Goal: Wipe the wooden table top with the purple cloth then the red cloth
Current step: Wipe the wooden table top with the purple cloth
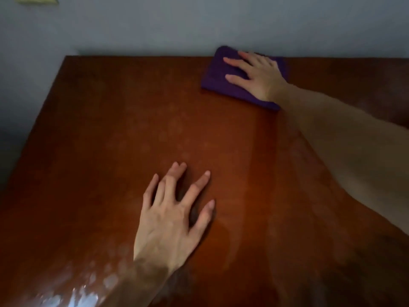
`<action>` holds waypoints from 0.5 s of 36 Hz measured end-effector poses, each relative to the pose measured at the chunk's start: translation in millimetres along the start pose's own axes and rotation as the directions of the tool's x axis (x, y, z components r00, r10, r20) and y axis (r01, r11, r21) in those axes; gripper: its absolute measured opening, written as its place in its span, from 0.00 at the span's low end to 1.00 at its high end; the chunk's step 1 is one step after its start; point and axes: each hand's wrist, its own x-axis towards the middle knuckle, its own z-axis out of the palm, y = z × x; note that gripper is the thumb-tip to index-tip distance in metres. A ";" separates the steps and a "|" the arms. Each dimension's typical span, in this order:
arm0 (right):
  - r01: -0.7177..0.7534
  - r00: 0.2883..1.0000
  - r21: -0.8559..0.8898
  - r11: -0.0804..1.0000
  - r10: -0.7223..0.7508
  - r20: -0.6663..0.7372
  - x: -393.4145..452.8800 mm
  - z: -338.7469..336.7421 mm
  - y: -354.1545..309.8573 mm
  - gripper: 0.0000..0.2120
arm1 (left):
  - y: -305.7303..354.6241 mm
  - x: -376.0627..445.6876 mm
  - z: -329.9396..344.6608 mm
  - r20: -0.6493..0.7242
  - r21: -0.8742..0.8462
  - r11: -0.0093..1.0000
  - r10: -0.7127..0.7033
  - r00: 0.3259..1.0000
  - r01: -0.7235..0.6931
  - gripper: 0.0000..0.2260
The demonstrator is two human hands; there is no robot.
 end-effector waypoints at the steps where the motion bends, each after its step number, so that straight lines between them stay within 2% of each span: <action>1: -0.037 0.999 0.004 0.999 0.037 -0.009 5.9 -1.0 0.1 0.29 | -0.6 0.8 0.5 -0.002 -0.003 1.000 -0.004 1.000 0.004 0.25; 5: -0.095 0.995 0.023 0.995 0.095 -0.008 7.7 -2.2 -8.5 0.31 | -3.7 5.7 1.5 -0.008 0.013 1.000 0.002 1.000 -0.002 0.25; 11: -0.213 0.977 0.041 0.976 0.212 0.023 -33.5 6.0 -27.5 0.34 | -3.6 4.4 -2.0 -0.022 -0.017 1.000 0.007 1.000 -0.008 0.25; 14: -0.257 0.966 0.046 0.965 0.256 0.025 -73.7 10.5 -39.9 0.34 | -2.6 4.6 -4.2 -0.071 -0.053 0.999 -0.003 0.997 -0.001 0.23; 18: -0.220 0.976 0.032 0.975 0.219 0.014 -163.5 19.9 -49.0 0.33 | -1.9 4.7 -1.2 -0.100 -0.126 0.992 -0.033 0.995 0.020 0.23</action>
